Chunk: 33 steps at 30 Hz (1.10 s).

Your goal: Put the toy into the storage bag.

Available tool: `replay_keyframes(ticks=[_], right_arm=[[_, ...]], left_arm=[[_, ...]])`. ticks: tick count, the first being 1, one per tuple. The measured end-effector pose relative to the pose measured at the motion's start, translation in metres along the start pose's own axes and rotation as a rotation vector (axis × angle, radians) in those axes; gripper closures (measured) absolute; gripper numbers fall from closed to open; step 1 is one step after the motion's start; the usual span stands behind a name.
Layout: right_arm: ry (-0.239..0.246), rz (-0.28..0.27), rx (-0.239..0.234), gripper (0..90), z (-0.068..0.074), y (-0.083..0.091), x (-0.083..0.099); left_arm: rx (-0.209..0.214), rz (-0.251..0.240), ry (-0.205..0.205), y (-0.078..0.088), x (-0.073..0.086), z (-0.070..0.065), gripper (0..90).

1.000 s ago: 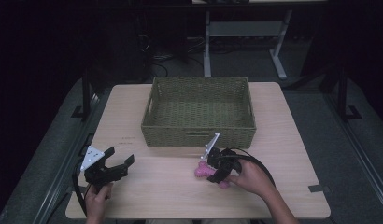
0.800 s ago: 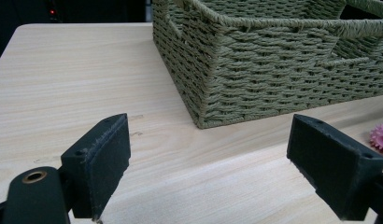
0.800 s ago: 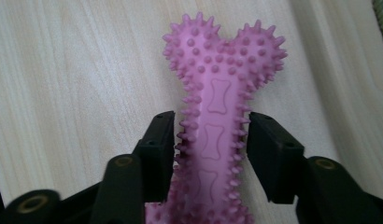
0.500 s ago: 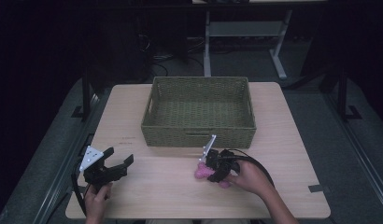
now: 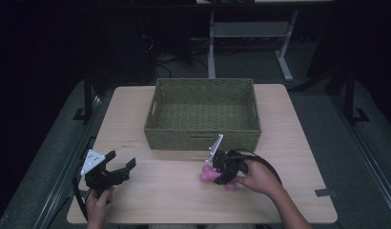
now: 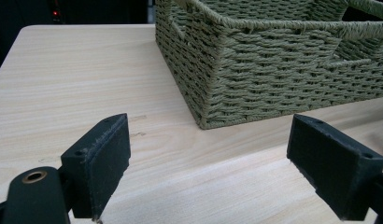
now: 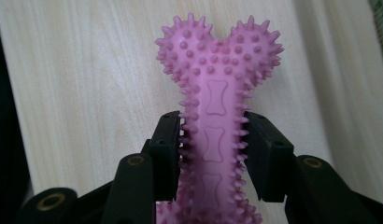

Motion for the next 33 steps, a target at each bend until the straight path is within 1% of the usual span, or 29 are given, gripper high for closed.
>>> replay_keyframes(ticks=[1, 2, 6, 11, 16, 17, 18, 19, 28, 29, 33], right_arm=[[0.004, -0.017, -0.014, 57.7, -0.001, 0.004, -0.002], [0.010, -0.020, -0.017, 57.7, -0.001, 0.006, -0.002], [0.020, -0.032, -0.017, 57.7, -0.003, 0.013, -0.004], [0.033, -0.064, -0.034, 57.7, -0.008, 0.027, -0.009], [0.045, -0.076, -0.043, 57.7, -0.012, 0.034, -0.011], [0.046, -0.090, -0.048, 57.7, -0.015, 0.038, -0.013], [0.046, -0.090, -0.048, 57.7, -0.015, 0.038, -0.013], [0.051, -0.100, -0.052, 57.7, -0.017, 0.042, -0.014], [0.058, -0.104, -0.051, 57.8, -0.027, 0.055, -0.018], [0.067, -0.111, -0.049, 57.9, -0.029, 0.059, -0.020], [0.075, -0.105, -0.038, 58.0, -0.032, 0.064, -0.021]], left_arm=[[0.001, -0.001, 0.002, 0.000, 0.000, 0.000, 13.0], [0.001, -0.001, 0.002, 0.000, 0.000, 0.000, 13.0], [0.003, 0.000, 0.003, -0.001, 0.000, -0.001, 13.0], [0.002, 0.000, 0.002, -0.001, 0.000, -0.001, 13.0], [0.000, -0.001, 0.002, 0.000, 0.000, -0.001, 13.0], [-0.001, -0.002, 0.003, 0.000, 0.000, 0.000, 13.0], [-0.001, -0.001, 0.002, 0.000, 0.000, 0.000, 13.0], [-0.002, 0.000, 0.001, 0.000, 0.000, 0.000, 13.0], [0.000, 0.003, -0.004, -0.001, 0.000, -0.001, 13.0], [-0.001, 0.005, -0.003, -0.001, 0.001, 0.000, 13.0], [-0.001, 0.002, -0.001, -0.001, 0.000, 0.000, 13.0]])
Point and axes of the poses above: each handheld gripper's, and its own axes: y roughly backward along the jaws, x roughly out of its underside, z roughly to its left, the point moved 9 cm from there along -y, roughly forward along the jaws, and after that the axes turned 14 degrees about y, right-handed, at the moved point
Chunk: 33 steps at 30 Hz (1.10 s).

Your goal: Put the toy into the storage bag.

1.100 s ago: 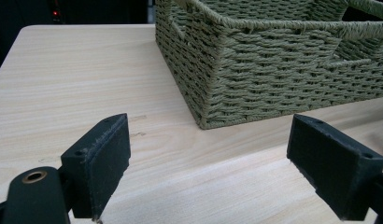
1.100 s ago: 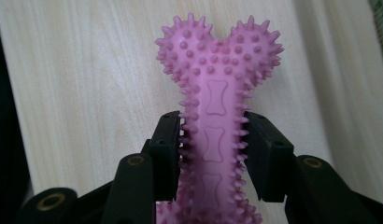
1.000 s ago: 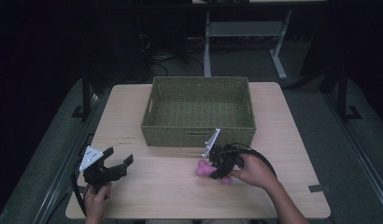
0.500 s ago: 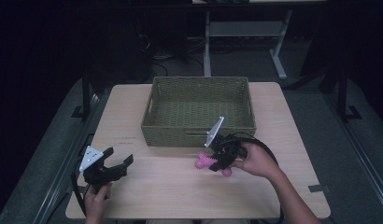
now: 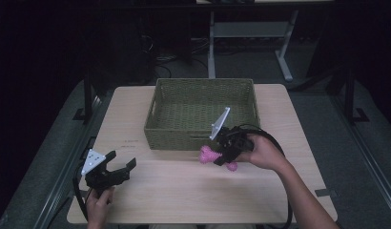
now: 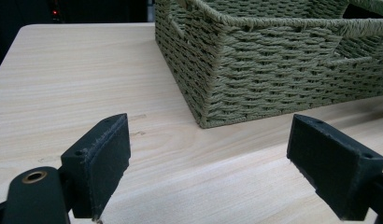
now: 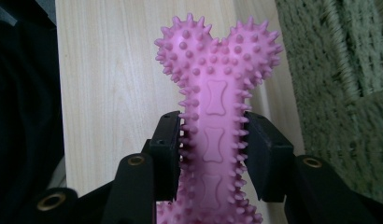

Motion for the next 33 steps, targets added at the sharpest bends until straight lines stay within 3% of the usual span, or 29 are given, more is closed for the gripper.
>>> replay_keyframes(ticks=[33], right_arm=[[0.025, 0.001, -0.006, 57.9, -0.045, 0.035, -0.024]], left_arm=[[-0.002, -0.001, 0.001, 0.001, 0.000, 0.002, 13.0]])
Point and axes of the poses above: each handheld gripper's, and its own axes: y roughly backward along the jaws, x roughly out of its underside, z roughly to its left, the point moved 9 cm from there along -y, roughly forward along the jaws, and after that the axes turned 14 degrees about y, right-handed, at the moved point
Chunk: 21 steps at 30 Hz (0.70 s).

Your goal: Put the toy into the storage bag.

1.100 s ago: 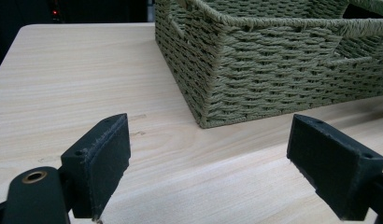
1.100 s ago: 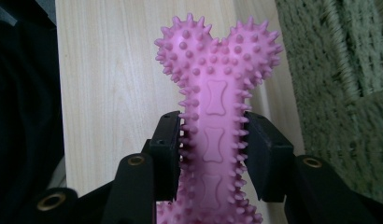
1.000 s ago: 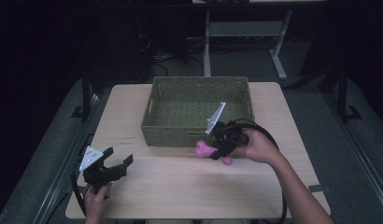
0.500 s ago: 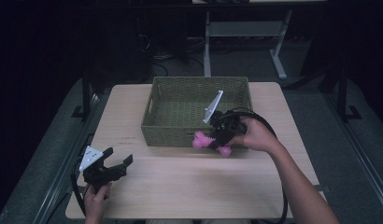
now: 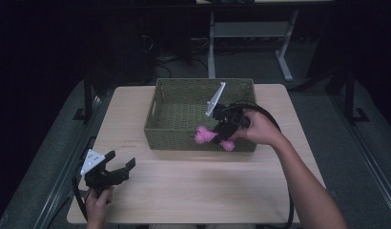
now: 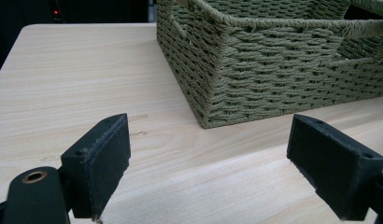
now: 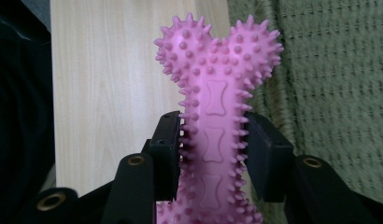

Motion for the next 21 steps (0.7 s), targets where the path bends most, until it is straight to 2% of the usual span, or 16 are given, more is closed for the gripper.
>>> replay_keyframes(ticks=[12, 21], right_arm=[[-0.017, 0.023, 0.016, 57.9, -0.027, 0.016, -0.002], [-0.030, 0.017, 0.015, 57.9, -0.043, 0.022, 0.002]], left_arm=[[0.000, 0.000, 0.003, 0.000, 0.000, 0.000, 13.0], [0.000, 0.005, -0.001, -0.003, 0.000, 0.000, 13.0]])
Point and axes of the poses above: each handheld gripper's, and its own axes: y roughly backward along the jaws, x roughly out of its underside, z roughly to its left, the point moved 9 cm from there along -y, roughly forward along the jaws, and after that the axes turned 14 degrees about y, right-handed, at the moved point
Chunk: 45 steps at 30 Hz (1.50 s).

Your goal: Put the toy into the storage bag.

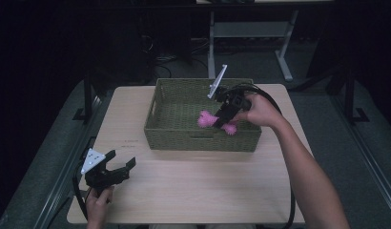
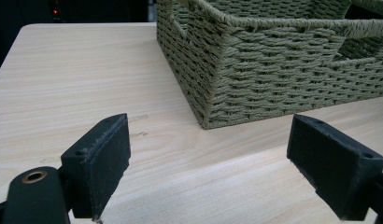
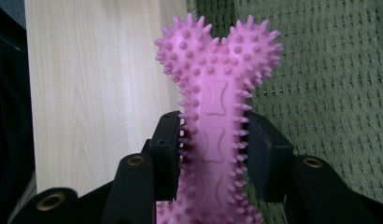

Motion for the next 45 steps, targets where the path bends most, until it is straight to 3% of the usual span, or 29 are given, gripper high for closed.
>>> replay_keyframes(ticks=[8, 20, 33, 36, 45], right_arm=[[-0.021, -0.025, 0.006, 57.9, -0.017, 0.000, 0.004], [-0.057, 0.007, 0.012, 57.8, -0.038, -0.011, 0.017], [-0.080, 0.038, -0.006, 57.6, -0.044, -0.027, 0.025], [-0.093, 0.016, -0.014, 57.5, -0.044, -0.031, 0.026], [-0.097, 0.026, -0.019, 57.4, -0.044, -0.040, 0.031]], left_arm=[[-0.001, 0.002, -0.003, 0.000, 0.000, -0.001, 13.0], [-0.001, 0.001, -0.003, 0.000, 0.000, 0.000, 13.0], [-0.002, -0.001, -0.001, 0.001, 0.000, 0.001, 13.0], [-0.001, 0.001, -0.001, 0.001, 0.000, 0.000, 13.0], [0.003, 0.004, -0.003, 0.000, 0.001, -0.001, 13.0]])
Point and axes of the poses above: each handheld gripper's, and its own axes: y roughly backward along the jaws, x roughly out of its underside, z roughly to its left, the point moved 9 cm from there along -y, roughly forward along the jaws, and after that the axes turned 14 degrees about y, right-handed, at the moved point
